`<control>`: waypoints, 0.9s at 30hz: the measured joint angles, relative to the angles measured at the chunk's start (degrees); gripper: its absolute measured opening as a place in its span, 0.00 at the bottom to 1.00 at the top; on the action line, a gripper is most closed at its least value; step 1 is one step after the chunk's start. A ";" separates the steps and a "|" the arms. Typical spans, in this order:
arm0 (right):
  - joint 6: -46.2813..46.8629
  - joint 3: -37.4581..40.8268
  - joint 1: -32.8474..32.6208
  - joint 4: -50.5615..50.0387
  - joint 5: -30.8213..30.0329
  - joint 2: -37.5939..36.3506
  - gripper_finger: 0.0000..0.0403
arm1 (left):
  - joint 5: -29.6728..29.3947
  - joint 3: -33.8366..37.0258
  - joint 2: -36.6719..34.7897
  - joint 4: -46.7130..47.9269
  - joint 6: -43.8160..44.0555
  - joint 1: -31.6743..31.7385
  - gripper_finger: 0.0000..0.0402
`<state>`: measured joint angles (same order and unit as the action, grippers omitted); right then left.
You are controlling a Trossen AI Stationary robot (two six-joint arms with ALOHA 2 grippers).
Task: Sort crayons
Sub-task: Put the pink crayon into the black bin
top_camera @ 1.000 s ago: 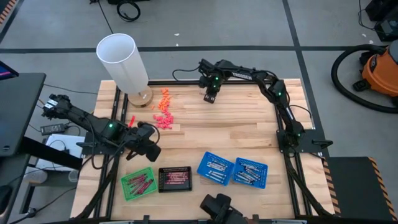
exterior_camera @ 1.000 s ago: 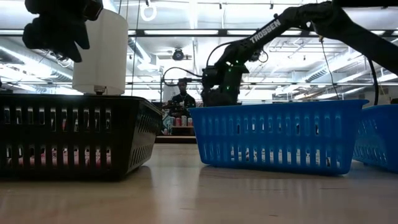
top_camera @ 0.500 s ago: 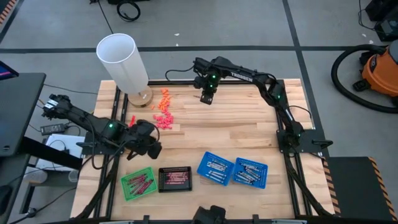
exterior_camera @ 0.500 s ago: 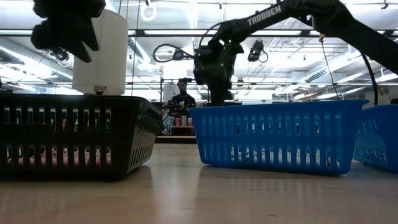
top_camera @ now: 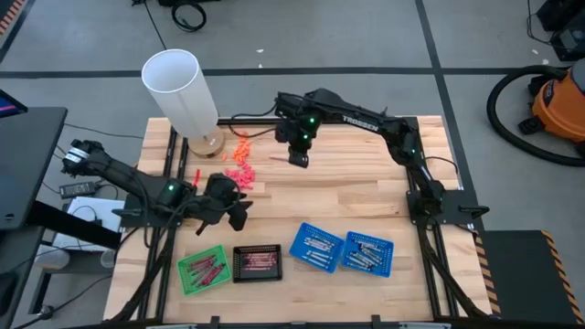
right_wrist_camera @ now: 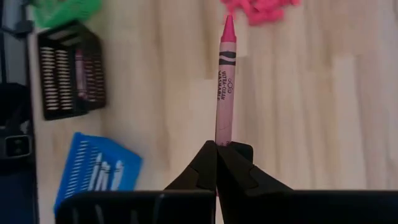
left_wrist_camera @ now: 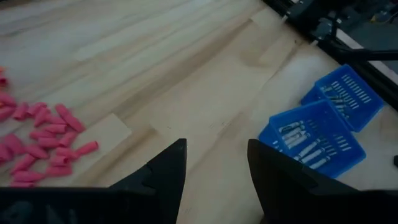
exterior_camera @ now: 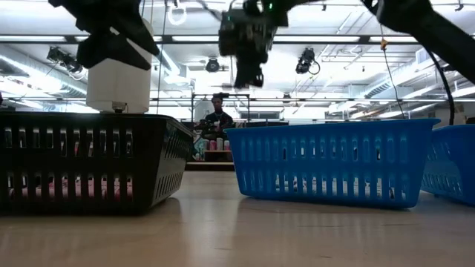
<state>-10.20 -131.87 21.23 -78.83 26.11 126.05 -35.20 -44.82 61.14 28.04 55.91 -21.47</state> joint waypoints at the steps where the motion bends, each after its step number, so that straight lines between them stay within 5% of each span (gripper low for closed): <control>1: 0.00 0.00 -0.69 -0.02 -0.13 -0.71 0.02 | 0.18 0.72 0.00 -1.07 0.19 0.00 0.45; 15: -1.98 -0.02 -12.12 1.14 0.74 -7.50 0.02 | -3.01 7.23 -0.02 -25.43 -3.16 -0.15 0.45; 27: 0.17 -0.02 -18.28 4.45 -0.99 -10.77 0.02 | 2.15 7.24 -0.02 -39.64 -18.77 -0.66 0.45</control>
<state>-10.03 -131.90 2.94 -74.37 25.12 115.28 -33.04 -37.58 61.12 -11.60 37.14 -22.13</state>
